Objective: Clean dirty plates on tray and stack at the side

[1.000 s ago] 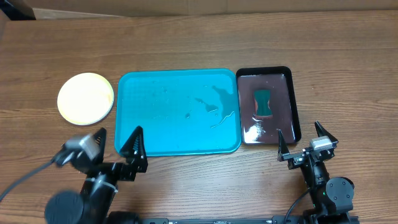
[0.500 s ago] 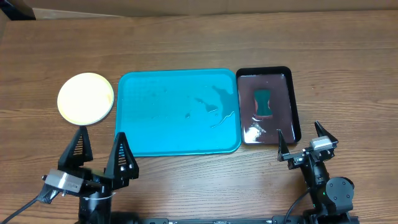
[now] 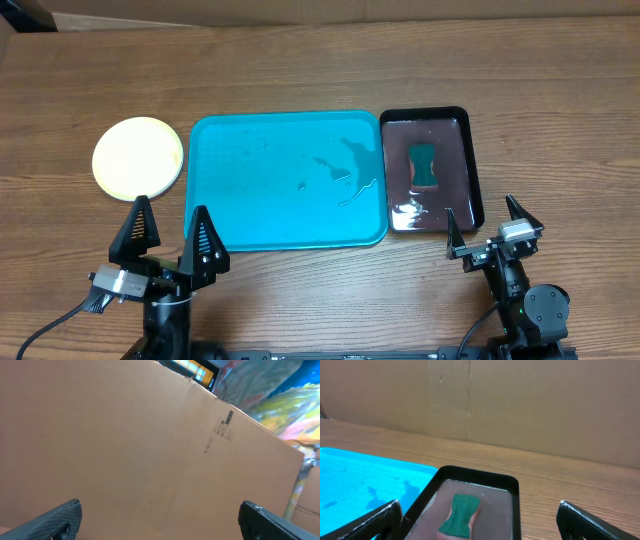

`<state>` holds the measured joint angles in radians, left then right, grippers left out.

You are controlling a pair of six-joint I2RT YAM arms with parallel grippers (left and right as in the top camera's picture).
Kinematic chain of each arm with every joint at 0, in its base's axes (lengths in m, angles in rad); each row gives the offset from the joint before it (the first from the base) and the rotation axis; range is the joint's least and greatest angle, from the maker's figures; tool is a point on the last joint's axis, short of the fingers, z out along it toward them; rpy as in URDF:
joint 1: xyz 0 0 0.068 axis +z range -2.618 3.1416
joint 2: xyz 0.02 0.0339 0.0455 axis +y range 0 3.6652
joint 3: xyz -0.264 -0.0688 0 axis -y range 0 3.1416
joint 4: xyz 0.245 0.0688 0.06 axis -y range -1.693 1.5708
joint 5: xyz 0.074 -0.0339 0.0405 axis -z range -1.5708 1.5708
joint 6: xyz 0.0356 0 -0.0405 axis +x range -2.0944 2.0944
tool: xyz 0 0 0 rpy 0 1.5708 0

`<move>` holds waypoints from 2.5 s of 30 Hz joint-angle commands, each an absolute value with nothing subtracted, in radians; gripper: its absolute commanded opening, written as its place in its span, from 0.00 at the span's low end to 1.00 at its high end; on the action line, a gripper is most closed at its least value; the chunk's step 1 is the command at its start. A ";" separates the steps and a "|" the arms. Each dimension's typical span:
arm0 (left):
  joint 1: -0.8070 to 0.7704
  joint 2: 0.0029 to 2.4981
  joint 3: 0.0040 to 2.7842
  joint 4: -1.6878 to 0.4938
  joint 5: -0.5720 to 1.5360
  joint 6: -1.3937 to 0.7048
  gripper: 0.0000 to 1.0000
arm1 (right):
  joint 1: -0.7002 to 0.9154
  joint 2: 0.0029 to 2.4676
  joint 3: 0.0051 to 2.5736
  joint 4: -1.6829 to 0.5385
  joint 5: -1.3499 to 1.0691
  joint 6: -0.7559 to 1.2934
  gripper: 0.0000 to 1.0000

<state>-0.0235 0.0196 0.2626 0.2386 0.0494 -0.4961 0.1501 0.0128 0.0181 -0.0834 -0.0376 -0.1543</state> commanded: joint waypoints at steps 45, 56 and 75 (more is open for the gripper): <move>-0.012 0.004 0.005 -0.075 0.044 0.195 1.00 | 0.142 0.003 0.008 -0.081 -0.039 -0.154 1.00; -0.012 0.004 0.005 -0.075 0.044 0.195 1.00 | 0.142 0.003 0.008 -0.081 -0.039 -0.154 1.00; -0.012 0.004 0.005 -0.075 0.044 0.195 1.00 | 0.142 0.003 0.008 -0.081 -0.039 -0.154 1.00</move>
<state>-0.0235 0.0154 0.0086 -0.0753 0.0261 0.1688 0.1501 0.0128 0.0181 -0.0837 -0.0376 -0.1543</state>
